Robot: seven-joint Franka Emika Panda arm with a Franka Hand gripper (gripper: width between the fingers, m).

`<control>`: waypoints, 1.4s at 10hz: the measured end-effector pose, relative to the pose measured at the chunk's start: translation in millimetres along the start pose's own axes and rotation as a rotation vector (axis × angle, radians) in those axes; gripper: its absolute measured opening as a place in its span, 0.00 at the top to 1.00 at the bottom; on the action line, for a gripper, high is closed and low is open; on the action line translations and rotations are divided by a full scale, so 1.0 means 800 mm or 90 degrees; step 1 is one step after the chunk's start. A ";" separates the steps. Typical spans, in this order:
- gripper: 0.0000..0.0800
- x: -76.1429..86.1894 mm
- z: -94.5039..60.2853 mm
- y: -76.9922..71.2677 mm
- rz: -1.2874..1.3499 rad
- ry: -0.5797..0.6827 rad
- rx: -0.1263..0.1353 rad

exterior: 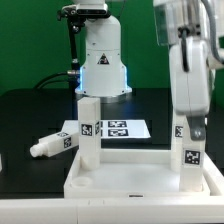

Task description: Assemble desk

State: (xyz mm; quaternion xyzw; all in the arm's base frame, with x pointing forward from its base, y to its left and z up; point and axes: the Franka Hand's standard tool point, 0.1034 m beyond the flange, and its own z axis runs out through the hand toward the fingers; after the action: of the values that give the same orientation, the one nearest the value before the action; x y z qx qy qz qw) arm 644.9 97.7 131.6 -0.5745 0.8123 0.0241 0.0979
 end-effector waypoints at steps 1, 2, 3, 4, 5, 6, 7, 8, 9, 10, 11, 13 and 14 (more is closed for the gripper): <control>0.19 0.004 -0.014 -0.003 -0.009 -0.009 0.006; 0.19 0.007 -0.018 -0.005 -0.008 -0.011 0.008; 0.19 0.006 -0.015 -0.003 -0.009 -0.009 0.006; 0.19 0.006 -0.013 -0.002 -0.010 -0.008 0.005; 0.19 0.006 -0.013 -0.002 -0.010 -0.008 0.005; 0.19 0.007 -0.013 -0.002 -0.010 -0.008 0.004; 0.19 0.007 -0.012 -0.002 -0.015 -0.007 0.004; 0.19 0.007 -0.012 -0.002 -0.033 -0.007 0.004; 0.19 0.011 -0.016 -0.005 -0.066 -0.009 0.007; 0.19 0.024 -0.031 -0.010 -0.111 -0.015 0.015; 0.19 0.039 -0.046 -0.011 -0.175 -0.019 0.021; 0.19 0.059 -0.058 -0.018 -0.267 -0.016 0.032; 0.19 0.058 -0.056 -0.016 -0.309 -0.015 0.031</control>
Offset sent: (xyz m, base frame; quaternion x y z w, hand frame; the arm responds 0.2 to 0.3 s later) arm 0.0000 0.0000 0.0000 0.0000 0.0000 0.0000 1.0000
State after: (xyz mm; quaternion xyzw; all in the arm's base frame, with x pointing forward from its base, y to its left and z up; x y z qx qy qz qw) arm 636.4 43.5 167.5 -0.7500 0.6496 -0.0130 0.1240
